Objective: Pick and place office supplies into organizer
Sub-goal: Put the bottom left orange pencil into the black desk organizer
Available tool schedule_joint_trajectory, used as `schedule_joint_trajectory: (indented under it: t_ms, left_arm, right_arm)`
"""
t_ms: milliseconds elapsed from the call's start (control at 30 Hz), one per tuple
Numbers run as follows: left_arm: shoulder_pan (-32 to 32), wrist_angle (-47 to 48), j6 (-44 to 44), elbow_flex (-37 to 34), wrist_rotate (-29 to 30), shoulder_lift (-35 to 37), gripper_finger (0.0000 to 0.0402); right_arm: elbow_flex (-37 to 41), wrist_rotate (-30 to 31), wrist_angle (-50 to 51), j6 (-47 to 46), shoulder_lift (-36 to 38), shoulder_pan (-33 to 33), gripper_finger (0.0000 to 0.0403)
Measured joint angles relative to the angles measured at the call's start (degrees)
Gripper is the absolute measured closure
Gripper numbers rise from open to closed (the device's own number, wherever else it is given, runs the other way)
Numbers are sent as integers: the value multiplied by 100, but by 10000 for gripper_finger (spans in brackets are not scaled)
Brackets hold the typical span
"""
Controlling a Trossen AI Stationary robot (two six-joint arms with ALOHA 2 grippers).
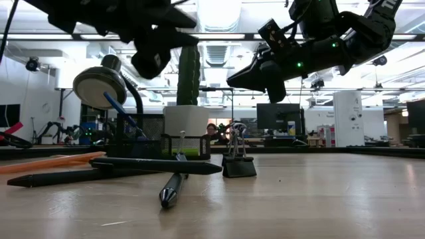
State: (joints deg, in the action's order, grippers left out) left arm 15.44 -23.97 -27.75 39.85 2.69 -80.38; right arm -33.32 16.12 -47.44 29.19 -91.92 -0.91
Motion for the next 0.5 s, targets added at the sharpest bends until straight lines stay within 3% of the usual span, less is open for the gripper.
schedule_joint_trajectory:
  t_ms: [67, 167, 267, 500]
  left_arm:
    - [2, 25, -2, 69, 125, 0, 314]
    - [2, 399, -585, 215, 822, 0, 315]
    - [-13, 1472, -1714, 403, 1122, 0, 316]
    - [24, 4105, -4263, 1008, 1002, -2, 316]
  right_arm:
    - [0, 0, -6, 35, 0, 0, 355]
    - [0, 0, -7, 187, 0, 0, 355]
    - [0, -2, -127, 254, 0, 0, 355]
    - [-2, -4, -273, 252, 0, 0, 355]
